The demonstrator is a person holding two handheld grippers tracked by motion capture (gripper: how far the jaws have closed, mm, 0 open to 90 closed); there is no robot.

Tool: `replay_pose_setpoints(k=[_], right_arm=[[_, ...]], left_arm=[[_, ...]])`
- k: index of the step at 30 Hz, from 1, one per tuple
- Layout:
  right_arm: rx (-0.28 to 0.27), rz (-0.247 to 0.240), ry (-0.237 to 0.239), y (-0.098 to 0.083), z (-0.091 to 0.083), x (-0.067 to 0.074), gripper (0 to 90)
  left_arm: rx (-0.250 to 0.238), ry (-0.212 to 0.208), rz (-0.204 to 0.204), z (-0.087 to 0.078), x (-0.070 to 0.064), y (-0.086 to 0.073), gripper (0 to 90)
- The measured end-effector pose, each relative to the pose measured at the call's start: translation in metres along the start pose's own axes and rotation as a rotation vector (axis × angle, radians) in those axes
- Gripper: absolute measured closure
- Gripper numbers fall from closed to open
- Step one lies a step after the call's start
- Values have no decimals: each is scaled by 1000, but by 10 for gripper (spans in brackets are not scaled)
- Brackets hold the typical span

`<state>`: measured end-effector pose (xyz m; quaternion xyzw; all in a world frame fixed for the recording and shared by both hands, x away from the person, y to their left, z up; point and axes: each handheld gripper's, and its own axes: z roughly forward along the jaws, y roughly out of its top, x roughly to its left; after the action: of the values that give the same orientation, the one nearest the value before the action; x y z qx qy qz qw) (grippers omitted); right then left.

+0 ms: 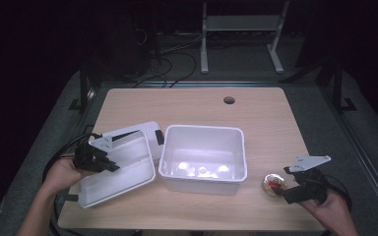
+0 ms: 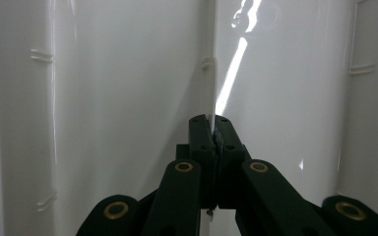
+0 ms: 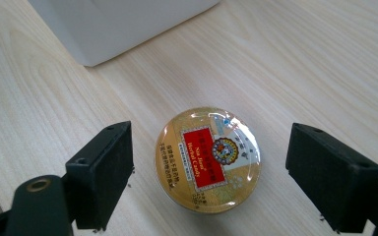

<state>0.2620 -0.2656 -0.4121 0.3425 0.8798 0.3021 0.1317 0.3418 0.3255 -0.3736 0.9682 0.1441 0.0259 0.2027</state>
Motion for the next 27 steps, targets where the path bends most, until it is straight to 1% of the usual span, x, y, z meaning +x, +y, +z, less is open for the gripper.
replay_pose_setpoints(k=[2, 3, 5, 6, 7, 9, 10, 11, 12, 13, 16, 17, 20, 22, 23, 25, 26, 27], right_arm=[[9, -12, 4, 1, 2, 0, 175], [13, -11, 8, 1, 3, 0, 175], [17, -15, 10, 1, 3, 0, 175], [21, -13, 14, 1, 3, -1, 175], [24, -18, 16, 1, 3, -2, 175], [28, -11, 16, 1, 2, -3, 175], [36, -16, 13, 0, 2, -4, 168], [47, -7, 18, 0, 2, -5, 160], [56, -8, 19, 0, 3, -6, 161], [73, -13, 22, 0, 3, -7, 160], [91, -19, 28, 1, 5, -7, 160], [109, -32, 33, 3, 8, -7, 159], [119, -39, 36, 4, 10, -6, 156], [130, -40, 47, 6, 15, -5, 150], [130, -40, 47, 6, 15, -5, 150], [148, -42, 41, 6, 18, -6, 145], [161, -44, 44, 7, 21, -6, 145], [161, -44, 44, 7, 21, -6, 145]], left_arm=[[15, -5, 10, 6, -1, 1, 891], [22, -8, 15, 8, -2, 1, 891], [30, -8, 14, 11, -3, 2, 891], [55, -4, 25, 16, -4, 3, 891], [65, -6, 29, 19, -4, 4, 891], [70, -7, 29, 22, -4, 4, 891], [79, -9, 34, 24, -5, 5, 891], [86, -7, 42, 27, -5, 5, 891], [89, -5, 42, 28, -6, 6, 891], [93, -7, 47, 32, -6, 6, 890], [89, -7, 46, 34, -7, 7, 890], [83, -3, 50, 34, -8, 7, 888], [81, -1, 53, 34, -8, 7, 888], [90, 3, 60, 35, -10, 7, 875], [93, 1, 65, 36, -12, 7, 875], [102, 3, 73, 38, -13, 6, 857], [81, -3, 60, 38, -13, 4, 853], [81, -3, 60, 38, -13, 4, 851]])
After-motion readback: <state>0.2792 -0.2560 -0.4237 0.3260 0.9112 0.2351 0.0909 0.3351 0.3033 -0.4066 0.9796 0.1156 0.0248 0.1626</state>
